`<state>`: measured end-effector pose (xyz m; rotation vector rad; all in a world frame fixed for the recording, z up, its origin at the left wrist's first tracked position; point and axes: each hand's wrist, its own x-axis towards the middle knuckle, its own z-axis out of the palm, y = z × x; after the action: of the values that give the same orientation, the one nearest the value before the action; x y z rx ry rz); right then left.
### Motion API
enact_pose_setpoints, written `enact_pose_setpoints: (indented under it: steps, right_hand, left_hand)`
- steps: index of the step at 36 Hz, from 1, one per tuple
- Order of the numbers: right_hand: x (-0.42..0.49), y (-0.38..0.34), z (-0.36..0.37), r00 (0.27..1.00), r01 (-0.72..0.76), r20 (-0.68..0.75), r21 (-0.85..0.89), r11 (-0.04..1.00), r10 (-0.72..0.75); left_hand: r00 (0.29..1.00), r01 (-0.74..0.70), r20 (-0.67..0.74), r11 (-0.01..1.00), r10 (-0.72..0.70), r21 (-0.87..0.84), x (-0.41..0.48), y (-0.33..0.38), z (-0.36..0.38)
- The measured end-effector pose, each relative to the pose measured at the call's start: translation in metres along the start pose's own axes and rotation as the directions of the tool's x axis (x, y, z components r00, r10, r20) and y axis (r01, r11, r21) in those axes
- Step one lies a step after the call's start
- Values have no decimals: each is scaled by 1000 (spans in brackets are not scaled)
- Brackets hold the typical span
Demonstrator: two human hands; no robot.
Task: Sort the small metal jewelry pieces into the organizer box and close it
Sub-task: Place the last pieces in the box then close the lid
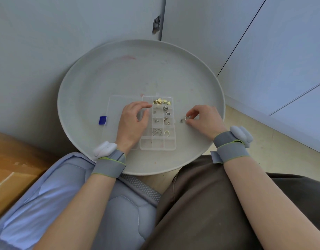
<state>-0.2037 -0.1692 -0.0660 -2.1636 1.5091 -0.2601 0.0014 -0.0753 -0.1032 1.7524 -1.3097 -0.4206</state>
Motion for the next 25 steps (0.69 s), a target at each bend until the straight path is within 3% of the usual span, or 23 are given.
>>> enact_pose_setpoints:
  steps: [8,18,22,25]
  right_hand:
    - [-1,-3,0,1000,2,-13,-54,999,-3]
    - [-3,-3,-2,999,-8,-34,12,1000,8]
    - [-5,-10,-6,997,43,-66,221,974,-29]
    - [-12,-21,-7,998,53,12,414,909,-64]
  left_hand:
    - [1000,-1,-5,1000,1,-2,0,0,0]
    - [1000,-6,-4,1000,6,0,0,1,0]
    - [1000,-1,-5,1000,2,2,0,1,-1]
    - [1000,0,-6,1000,0,5,-1,1,-1]
